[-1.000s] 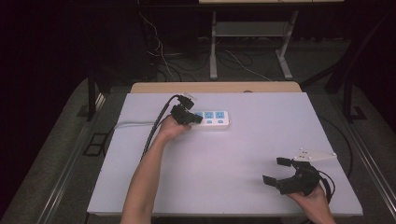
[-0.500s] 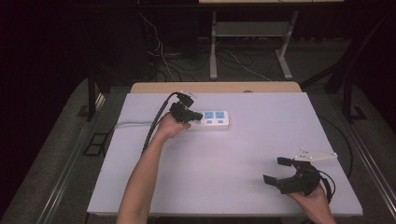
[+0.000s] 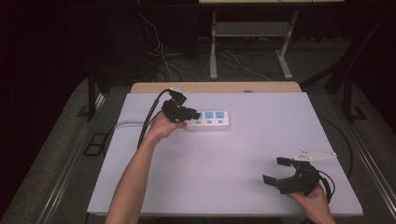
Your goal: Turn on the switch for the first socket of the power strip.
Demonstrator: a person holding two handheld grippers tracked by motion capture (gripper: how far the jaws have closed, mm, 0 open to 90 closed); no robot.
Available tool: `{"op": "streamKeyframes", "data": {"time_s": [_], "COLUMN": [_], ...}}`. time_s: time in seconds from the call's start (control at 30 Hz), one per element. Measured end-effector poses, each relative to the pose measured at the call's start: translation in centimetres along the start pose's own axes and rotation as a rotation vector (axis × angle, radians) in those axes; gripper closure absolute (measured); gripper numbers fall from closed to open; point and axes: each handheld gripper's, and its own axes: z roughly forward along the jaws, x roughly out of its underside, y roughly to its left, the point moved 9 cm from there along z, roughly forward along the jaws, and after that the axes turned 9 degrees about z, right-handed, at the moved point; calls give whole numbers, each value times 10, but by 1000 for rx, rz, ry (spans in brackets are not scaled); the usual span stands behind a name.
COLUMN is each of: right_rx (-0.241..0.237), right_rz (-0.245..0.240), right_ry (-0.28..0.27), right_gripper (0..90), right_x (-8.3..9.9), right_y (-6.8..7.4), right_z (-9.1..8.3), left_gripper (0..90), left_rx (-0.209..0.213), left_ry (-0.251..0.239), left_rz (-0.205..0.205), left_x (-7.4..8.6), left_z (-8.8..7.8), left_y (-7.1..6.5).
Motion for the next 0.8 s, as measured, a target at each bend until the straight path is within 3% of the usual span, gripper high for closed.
{"op": "streamKeyframes", "data": {"time_s": [0.17,0.23,0.63,0.8], "right_rx": [-2,-2,1,0], "right_rz": [-2,-2,-2,0], "right_ry": [2,3,-1,1], "right_gripper": [1,1,1,1], "right_x": [0,0,0,1], "right_y": [1,1,1,2], "right_z": [1,1,1,1], "left_gripper": [450,356,100,19], "left_rx": [-5,16,28,11], "left_ry": [-35,-41,-72,-69], "left_rz": [-36,-45,-105,-95], "left_x": [5,9,29,36], "left_z": [-15,-21,-50,-60], "left_y": [-1,-2,-7,-12]}}
